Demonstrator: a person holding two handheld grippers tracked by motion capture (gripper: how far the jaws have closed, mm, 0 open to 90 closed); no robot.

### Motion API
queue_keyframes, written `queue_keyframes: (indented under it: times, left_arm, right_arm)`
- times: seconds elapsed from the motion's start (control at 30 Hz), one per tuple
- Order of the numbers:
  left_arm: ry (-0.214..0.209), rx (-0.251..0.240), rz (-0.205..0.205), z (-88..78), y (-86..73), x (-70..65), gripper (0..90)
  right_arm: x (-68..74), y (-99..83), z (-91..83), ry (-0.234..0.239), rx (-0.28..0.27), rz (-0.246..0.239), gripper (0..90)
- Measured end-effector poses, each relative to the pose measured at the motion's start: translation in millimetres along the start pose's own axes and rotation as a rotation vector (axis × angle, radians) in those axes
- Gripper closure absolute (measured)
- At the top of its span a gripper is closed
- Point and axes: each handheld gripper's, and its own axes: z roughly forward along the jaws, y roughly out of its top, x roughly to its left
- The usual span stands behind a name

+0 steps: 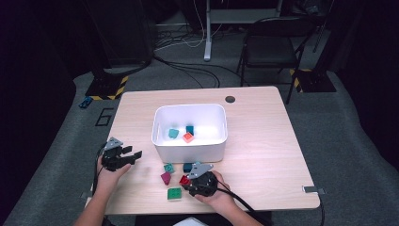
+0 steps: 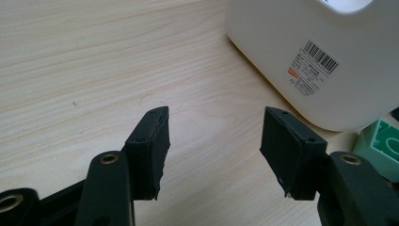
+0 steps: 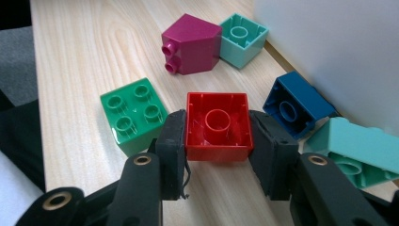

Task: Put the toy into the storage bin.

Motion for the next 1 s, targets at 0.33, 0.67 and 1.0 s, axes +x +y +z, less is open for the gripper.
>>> queue_keyframes:
  times: [0.33,0.67,1.0]
  left_arm:
    - [-0.002,0.003,-0.001,-0.3,-0.1,0.3,42.1]
    - [-0.001,0.002,-0.003,-0.1,-0.3,0.4,42.1]
    - [-0.005,0.012,-0.001,-0.6,0.0,0.3,42.2]
  right_arm:
    - [-2.9,13.8,-21.6,0.035,-0.039,0.011,58.6]
    - [-12.0,36.3,-54.0,0.061,-0.058,-0.005,58.6]
    - [-24.0,68.9,-84.8,0.092,-0.077,-0.003,58.6]
